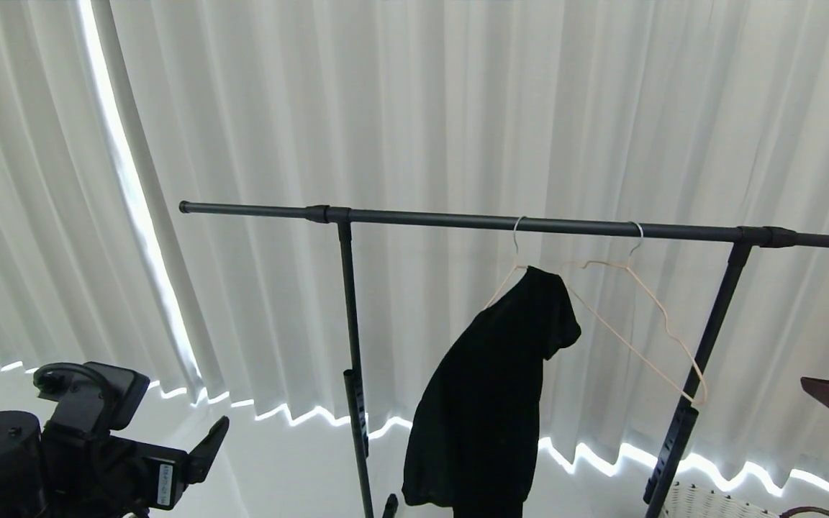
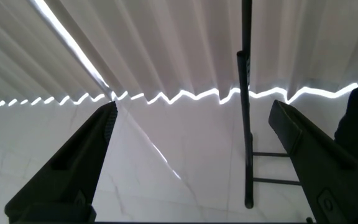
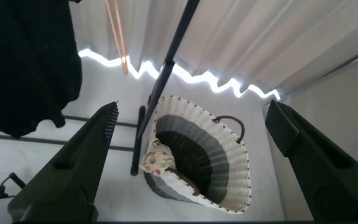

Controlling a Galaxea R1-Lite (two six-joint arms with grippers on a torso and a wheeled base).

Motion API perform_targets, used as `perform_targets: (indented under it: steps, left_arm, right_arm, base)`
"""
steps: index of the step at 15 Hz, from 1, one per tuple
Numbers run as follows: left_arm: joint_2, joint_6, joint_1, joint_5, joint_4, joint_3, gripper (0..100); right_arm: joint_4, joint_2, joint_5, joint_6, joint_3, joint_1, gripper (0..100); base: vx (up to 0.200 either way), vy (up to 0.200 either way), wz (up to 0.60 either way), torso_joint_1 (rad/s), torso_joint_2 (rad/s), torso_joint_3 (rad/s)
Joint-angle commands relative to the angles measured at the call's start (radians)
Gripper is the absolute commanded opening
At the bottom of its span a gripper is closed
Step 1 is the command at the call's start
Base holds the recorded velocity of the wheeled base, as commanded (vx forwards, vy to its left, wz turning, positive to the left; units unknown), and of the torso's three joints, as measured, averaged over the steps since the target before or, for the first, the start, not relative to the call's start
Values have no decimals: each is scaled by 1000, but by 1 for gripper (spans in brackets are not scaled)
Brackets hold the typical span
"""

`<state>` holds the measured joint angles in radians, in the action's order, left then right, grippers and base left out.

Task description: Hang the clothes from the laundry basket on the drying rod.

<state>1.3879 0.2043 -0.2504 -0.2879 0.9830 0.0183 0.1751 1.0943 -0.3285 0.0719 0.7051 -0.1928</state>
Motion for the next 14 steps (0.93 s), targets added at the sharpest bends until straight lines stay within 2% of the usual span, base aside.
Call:
perform_targets:
  steps: [1,14]
  left_arm:
    - [0,-2,-1,-1,0,0,100]
    - [0,0,-1,-1,0,-3,100]
  right_arm:
    - [0,6,0,-1,-1,-1,100]
    - [3,-1,0,0,-16,-1,100]
  base:
    - [0,0,0,-242,544,281]
    - [0,0,0,-233,525,292]
